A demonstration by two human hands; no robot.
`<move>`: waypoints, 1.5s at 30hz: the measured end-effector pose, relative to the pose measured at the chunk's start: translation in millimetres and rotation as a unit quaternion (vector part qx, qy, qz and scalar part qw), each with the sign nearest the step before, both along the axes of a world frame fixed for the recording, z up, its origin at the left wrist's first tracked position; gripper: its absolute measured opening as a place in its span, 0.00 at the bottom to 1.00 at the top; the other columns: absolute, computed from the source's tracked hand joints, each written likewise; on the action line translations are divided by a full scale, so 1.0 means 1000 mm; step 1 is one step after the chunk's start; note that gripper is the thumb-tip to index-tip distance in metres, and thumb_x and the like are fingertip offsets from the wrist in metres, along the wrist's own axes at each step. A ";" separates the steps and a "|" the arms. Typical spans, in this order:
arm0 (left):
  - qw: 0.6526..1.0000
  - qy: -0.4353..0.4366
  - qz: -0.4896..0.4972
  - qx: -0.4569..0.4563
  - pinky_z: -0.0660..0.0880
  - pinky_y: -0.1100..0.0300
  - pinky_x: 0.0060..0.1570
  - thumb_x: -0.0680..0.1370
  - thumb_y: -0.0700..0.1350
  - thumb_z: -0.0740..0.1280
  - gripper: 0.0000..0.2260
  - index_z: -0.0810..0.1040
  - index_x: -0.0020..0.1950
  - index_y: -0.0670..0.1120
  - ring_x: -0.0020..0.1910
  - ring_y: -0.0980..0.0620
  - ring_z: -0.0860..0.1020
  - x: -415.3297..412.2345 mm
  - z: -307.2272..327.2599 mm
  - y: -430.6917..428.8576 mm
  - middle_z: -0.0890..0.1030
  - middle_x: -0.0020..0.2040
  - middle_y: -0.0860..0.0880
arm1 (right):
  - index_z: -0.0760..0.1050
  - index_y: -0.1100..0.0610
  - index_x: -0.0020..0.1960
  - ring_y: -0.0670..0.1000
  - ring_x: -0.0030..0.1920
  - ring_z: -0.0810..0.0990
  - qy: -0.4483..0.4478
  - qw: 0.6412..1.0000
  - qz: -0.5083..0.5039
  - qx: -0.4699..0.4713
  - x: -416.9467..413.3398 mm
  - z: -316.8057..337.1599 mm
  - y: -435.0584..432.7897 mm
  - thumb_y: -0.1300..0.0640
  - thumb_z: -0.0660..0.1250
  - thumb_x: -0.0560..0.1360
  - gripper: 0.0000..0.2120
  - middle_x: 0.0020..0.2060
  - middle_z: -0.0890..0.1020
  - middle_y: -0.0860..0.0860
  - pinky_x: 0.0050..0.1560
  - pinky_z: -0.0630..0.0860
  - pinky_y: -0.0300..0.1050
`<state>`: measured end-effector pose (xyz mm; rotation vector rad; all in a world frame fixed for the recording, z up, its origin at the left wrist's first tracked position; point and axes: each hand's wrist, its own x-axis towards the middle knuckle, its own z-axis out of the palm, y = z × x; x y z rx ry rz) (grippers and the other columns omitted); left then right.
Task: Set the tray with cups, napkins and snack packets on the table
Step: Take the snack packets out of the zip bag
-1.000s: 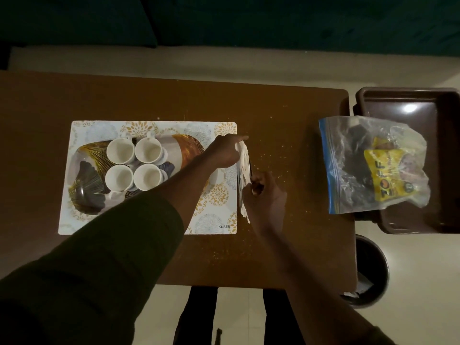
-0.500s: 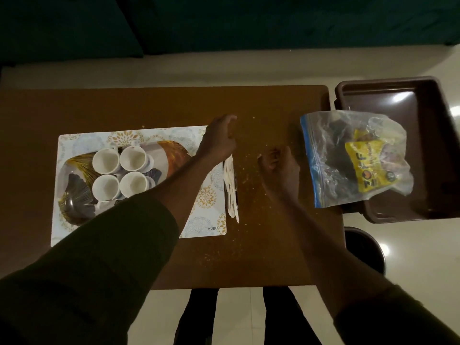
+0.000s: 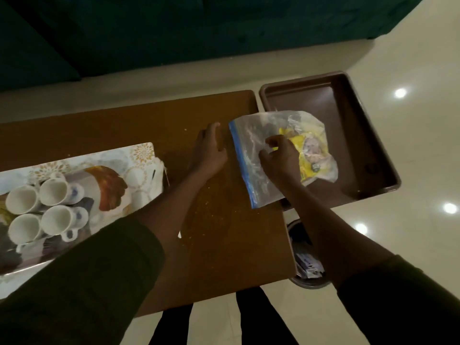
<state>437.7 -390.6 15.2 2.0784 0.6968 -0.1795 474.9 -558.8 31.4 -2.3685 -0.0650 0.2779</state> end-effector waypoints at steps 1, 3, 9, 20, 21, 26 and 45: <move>1.000 0.009 0.002 -0.012 0.74 0.61 0.45 0.77 0.38 0.66 0.30 0.60 0.75 0.53 0.66 0.45 0.71 0.005 -0.002 -0.011 0.64 0.74 0.45 | 0.75 0.58 0.59 0.55 0.54 0.78 -0.001 1.000 -0.007 -0.010 0.008 0.000 -0.013 0.58 0.67 0.73 0.15 0.56 0.79 0.54 0.50 0.69 0.42; 0.997 0.030 0.031 -0.058 0.70 0.64 0.41 0.76 0.40 0.68 0.30 0.60 0.75 0.53 0.67 0.45 0.70 0.015 -0.006 -0.032 0.63 0.74 0.44 | 0.74 0.57 0.59 0.56 0.54 0.78 0.002 0.999 -0.022 -0.029 0.021 -0.001 -0.038 0.58 0.67 0.72 0.15 0.57 0.78 0.54 0.50 0.73 0.45; 0.950 0.134 0.156 -0.237 0.71 0.47 0.61 0.76 0.49 0.71 0.40 0.48 0.79 0.51 0.72 0.41 0.67 0.019 -0.020 -0.072 0.59 0.78 0.44 | 0.71 0.56 0.64 0.58 0.65 0.70 0.017 0.995 -0.043 -0.086 0.042 -0.012 -0.100 0.52 0.68 0.72 0.22 0.64 0.73 0.57 0.61 0.70 0.51; 0.927 0.113 0.235 -0.271 0.74 0.64 0.24 0.81 0.43 0.64 0.12 0.72 0.63 0.42 0.32 0.52 0.78 0.029 -0.010 -0.077 0.76 0.43 0.47 | 0.67 0.57 0.66 0.59 0.53 0.80 0.161 0.980 -0.105 -0.044 0.049 -0.040 -0.130 0.47 0.67 0.74 0.24 0.59 0.79 0.58 0.52 0.79 0.55; 0.929 0.105 0.228 -0.271 0.71 0.67 0.19 0.80 0.42 0.64 0.08 0.73 0.59 0.45 0.26 0.54 0.77 0.031 -0.006 -0.078 0.74 0.40 0.48 | 0.70 0.56 0.63 0.55 0.47 0.80 0.154 0.982 -0.107 -0.039 0.048 -0.040 -0.130 0.49 0.66 0.75 0.20 0.55 0.80 0.56 0.45 0.78 0.49; 0.931 0.033 0.168 -0.322 0.72 0.53 0.46 0.78 0.43 0.68 0.05 0.75 0.43 0.48 0.42 0.48 0.74 0.041 0.019 -0.076 0.76 0.43 0.46 | 0.73 0.58 0.58 0.50 0.41 0.74 0.071 0.990 -0.120 -0.031 0.044 -0.035 -0.129 0.55 0.64 0.76 0.12 0.44 0.75 0.49 0.41 0.66 0.40; 0.883 -0.057 0.137 -0.444 0.78 0.65 0.32 0.75 0.41 0.67 0.07 0.83 0.39 0.48 0.32 0.54 0.81 -0.017 0.082 0.052 0.81 0.31 0.52 | 0.76 0.59 0.46 0.52 0.39 0.79 0.064 0.995 -0.023 0.071 -0.035 0.003 0.013 0.52 0.60 0.80 0.12 0.39 0.81 0.52 0.38 0.73 0.47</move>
